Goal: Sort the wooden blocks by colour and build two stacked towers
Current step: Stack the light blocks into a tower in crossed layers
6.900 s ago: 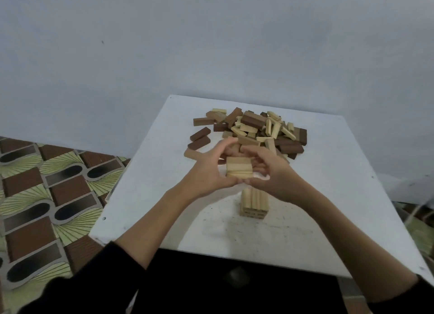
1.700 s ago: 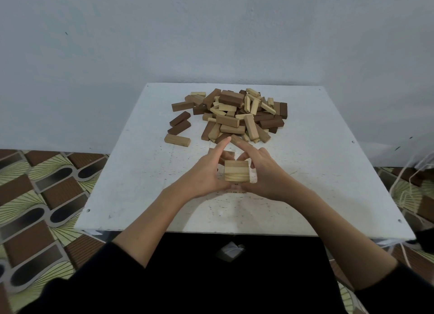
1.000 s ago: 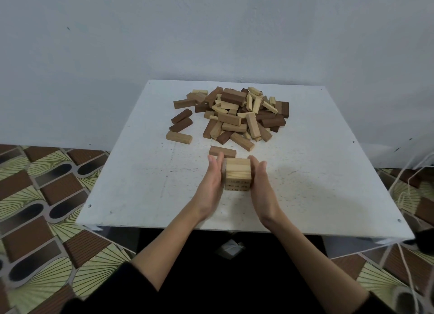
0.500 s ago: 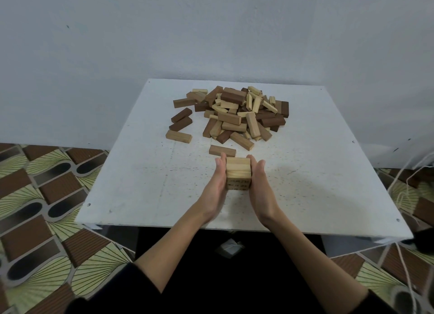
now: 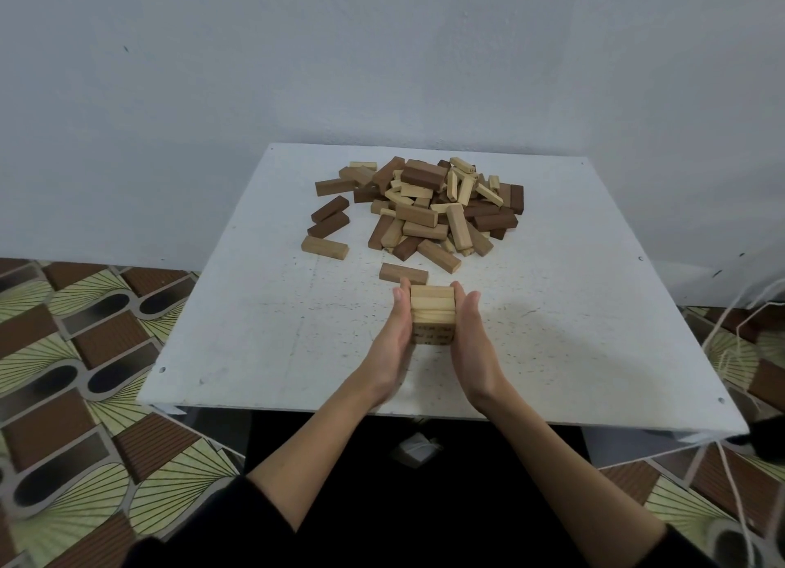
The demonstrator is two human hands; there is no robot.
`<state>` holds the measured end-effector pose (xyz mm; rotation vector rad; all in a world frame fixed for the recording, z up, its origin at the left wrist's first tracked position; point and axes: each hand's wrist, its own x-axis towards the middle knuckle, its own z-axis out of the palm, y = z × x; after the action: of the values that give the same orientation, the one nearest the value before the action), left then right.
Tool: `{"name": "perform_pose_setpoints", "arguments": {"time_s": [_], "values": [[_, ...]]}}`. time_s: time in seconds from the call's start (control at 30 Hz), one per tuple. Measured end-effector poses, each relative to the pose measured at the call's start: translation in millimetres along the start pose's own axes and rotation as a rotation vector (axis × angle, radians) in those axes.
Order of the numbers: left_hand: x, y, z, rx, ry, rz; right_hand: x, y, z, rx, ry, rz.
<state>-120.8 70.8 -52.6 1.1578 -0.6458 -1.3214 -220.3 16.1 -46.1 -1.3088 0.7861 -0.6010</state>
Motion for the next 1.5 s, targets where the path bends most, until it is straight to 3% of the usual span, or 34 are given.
{"name": "perform_pose_setpoints", "arguments": {"time_s": [0.3,0.47,0.63,0.9,1.1,1.2,1.37,1.43,1.5], "values": [[-0.7,14.4,-10.8,0.085,0.060,0.108,4.9,-14.1,-6.8,-0.056,0.003,-0.114],[19.2,46.0,-33.0,0.425,0.362,0.232,38.1,-39.9,-20.7,-0.331,0.191,-0.168],[65.5,72.9,-50.4,0.749,0.424,0.360,94.9,-63.4,-33.5,-0.605,0.314,-0.270],[142.1,98.2,-73.4,1.211,0.357,0.329,173.3,-80.4,-42.7,-1.381,0.095,-0.368],[163.9,104.1,-81.5,1.472,0.262,0.324,192.0,-78.5,-44.2,-1.673,0.024,-0.397],[168.7,105.6,-83.9,1.526,0.237,0.347,194.9,-79.9,-49.0,-1.572,0.012,-0.424],[173.6,105.2,-90.8,1.602,0.144,0.415,192.8,-106.4,-57.3,-0.680,0.244,-0.419],[174.3,106.0,-92.6,1.611,0.134,0.433,202.6,-112.0,-69.6,-0.635,0.276,-0.334],[176.3,107.3,-93.2,1.631,0.123,0.431,213.2,-109.5,-83.8,-0.763,0.271,-0.256]]}}
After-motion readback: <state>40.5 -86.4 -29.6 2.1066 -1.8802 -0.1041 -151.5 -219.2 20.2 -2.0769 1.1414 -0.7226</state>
